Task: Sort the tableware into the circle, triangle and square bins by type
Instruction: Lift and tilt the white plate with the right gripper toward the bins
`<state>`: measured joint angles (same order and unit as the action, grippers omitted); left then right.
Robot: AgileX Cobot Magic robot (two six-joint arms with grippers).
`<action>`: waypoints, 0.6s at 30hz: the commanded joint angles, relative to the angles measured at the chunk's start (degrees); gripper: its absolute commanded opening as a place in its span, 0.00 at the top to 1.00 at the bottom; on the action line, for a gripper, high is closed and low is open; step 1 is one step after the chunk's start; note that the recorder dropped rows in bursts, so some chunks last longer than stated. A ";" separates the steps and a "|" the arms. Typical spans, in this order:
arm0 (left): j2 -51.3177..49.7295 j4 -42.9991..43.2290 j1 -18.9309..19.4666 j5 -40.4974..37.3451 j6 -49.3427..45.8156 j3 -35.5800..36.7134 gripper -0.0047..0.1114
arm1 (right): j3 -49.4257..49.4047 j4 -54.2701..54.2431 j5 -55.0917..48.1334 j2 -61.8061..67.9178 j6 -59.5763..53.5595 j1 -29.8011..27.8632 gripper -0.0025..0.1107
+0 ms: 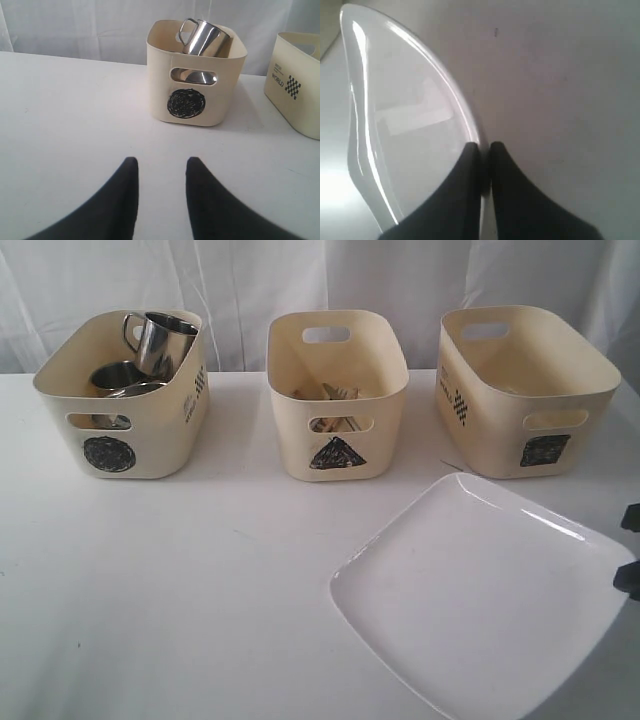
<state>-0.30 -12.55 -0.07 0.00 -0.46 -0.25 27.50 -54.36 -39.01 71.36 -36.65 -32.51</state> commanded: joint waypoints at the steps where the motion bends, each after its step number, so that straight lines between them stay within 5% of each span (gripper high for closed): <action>1: 0.30 -0.27 0.01 0.00 0.46 0.25 0.64 | -0.09 -3.14 -0.80 -3.46 -1.11 0.64 0.98; 18: 0.30 -0.27 0.01 0.00 0.46 0.25 0.64 | 2.67 -3.90 -3.67 -10.22 -2.18 1.16 0.98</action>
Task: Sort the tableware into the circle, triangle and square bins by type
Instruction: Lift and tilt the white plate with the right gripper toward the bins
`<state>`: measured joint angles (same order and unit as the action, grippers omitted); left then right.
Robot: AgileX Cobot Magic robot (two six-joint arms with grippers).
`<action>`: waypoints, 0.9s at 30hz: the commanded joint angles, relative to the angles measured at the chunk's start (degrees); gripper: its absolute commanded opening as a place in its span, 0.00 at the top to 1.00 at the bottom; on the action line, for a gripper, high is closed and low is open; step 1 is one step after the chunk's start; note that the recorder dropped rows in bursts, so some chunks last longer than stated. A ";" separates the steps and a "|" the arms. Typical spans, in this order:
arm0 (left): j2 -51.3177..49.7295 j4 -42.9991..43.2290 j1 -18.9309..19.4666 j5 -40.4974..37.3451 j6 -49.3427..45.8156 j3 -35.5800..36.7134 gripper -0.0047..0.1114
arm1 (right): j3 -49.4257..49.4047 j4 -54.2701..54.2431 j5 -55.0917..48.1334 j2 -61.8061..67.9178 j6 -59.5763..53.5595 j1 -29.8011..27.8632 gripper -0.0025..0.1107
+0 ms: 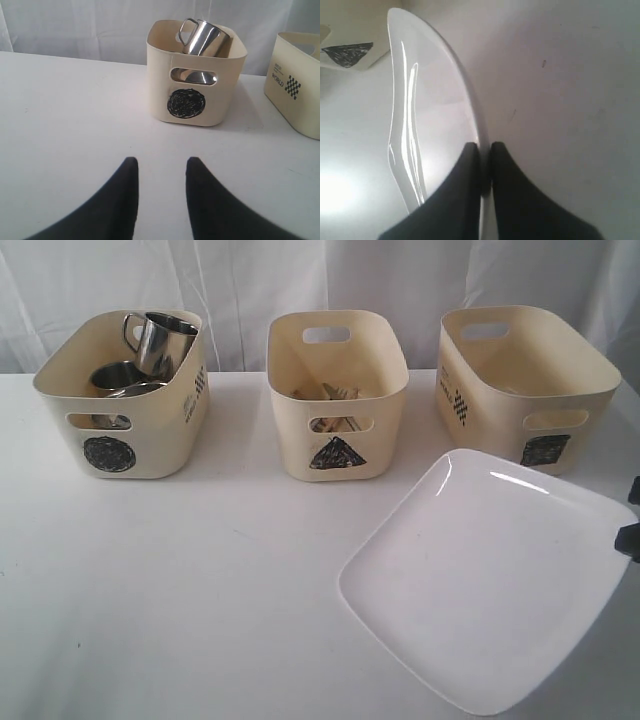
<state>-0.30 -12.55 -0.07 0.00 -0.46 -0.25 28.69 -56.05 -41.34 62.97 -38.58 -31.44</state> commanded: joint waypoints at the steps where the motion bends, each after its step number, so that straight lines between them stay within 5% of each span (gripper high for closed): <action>1: 0.30 -0.27 0.01 0.00 0.46 0.25 0.64 | 1.59 -2.32 -1.66 -2.28 -0.24 0.31 0.98; 27: 0.30 -0.27 0.01 0.00 0.46 0.25 0.64 | 7.53 -10.08 -6.94 -7.53 -2.64 2.83 0.98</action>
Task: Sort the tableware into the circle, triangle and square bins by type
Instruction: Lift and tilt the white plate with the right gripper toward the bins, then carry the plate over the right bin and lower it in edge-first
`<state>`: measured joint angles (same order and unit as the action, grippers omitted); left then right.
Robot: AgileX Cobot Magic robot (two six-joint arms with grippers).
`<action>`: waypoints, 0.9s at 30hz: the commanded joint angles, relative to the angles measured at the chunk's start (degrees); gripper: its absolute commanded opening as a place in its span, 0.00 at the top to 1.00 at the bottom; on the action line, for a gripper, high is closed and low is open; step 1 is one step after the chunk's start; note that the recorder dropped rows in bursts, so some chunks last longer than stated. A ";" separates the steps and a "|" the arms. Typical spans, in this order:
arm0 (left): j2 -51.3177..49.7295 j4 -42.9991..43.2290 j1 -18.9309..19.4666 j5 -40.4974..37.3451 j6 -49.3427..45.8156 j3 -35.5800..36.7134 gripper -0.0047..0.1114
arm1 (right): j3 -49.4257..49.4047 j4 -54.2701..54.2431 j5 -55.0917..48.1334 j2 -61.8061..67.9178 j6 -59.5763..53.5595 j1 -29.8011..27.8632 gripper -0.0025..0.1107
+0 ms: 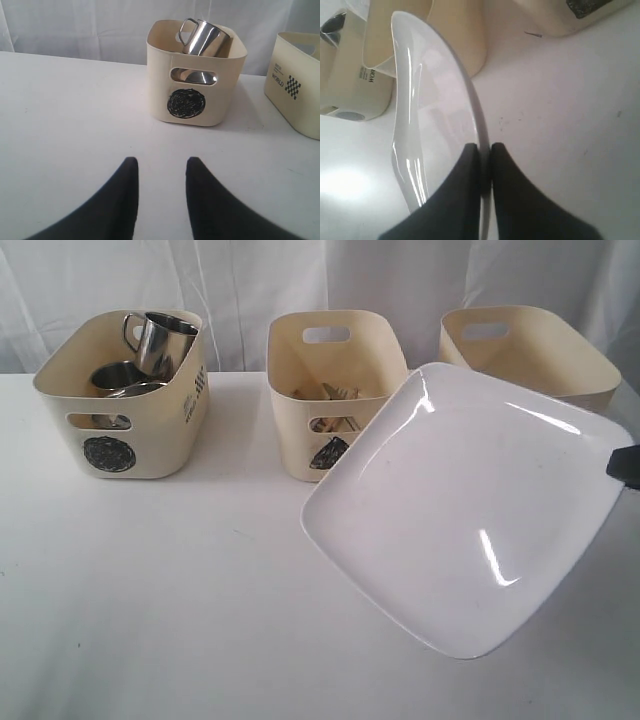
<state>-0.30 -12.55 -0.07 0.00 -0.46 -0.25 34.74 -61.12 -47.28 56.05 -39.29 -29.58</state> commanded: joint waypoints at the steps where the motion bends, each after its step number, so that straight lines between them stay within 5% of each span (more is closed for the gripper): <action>1: 0.30 -0.27 0.01 0.00 0.46 0.25 0.64 | 2.13 -5.60 -0.85 -0.61 -2.53 1.24 0.98; 12: 0.30 -0.27 0.01 0.00 0.46 0.25 0.64 | 11.35 -5.26 1.63 -0.61 -3.93 1.91 0.98; 27: 0.30 -0.27 0.01 0.00 0.46 0.25 0.64 | 21.82 8.70 21.04 1.14 5.06 1.91 0.98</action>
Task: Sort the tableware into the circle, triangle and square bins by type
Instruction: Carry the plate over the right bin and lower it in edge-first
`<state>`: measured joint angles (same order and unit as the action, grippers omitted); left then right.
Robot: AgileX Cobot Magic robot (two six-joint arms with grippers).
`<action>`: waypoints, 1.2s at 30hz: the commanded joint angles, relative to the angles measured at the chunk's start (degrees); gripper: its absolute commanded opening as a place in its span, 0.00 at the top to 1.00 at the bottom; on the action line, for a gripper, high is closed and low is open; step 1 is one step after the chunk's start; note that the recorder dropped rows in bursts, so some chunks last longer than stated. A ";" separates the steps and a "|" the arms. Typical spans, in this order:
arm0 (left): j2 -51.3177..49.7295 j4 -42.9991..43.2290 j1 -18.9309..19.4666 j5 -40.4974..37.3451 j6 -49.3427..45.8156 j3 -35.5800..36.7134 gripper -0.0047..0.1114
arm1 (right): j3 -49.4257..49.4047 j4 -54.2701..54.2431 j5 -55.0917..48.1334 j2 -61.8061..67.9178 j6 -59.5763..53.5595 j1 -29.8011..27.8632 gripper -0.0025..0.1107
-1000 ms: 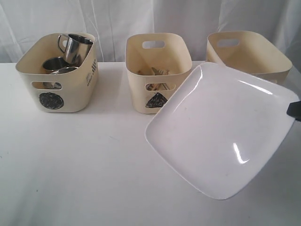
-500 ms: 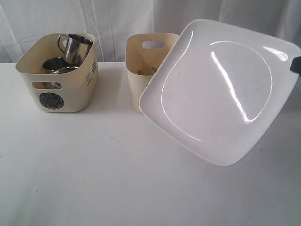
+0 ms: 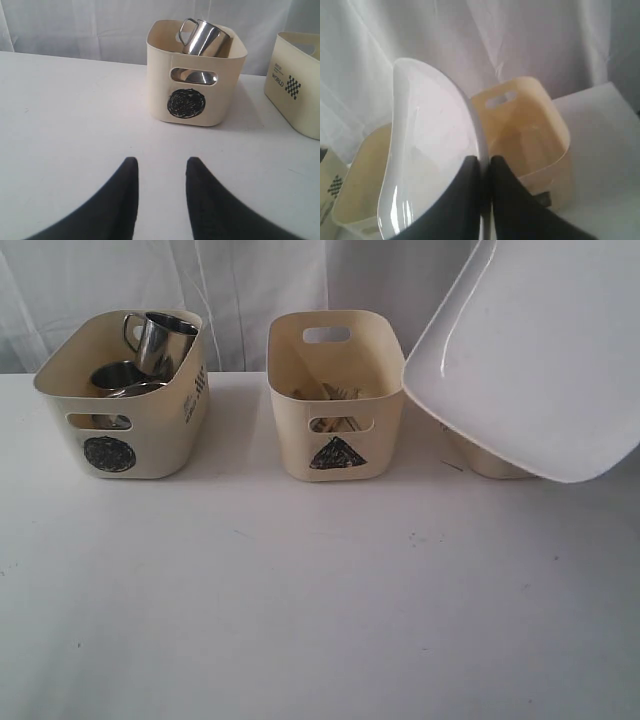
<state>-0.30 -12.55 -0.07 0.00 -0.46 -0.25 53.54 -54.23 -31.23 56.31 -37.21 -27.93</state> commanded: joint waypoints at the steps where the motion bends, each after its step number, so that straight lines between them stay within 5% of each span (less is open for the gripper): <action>1: 0.30 -0.27 0.01 0.00 0.46 0.25 0.64 | 3.94 3.06 5.55 1.47 4.27 0.26 0.98; 36: 0.30 -0.27 0.01 0.00 0.46 0.25 0.64 | 31.59 11.26 17.60 33.92 4.39 0.26 0.98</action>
<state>-0.30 -12.55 -0.07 0.00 -0.46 -0.25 82.77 -41.90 -16.39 89.01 -32.34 -27.93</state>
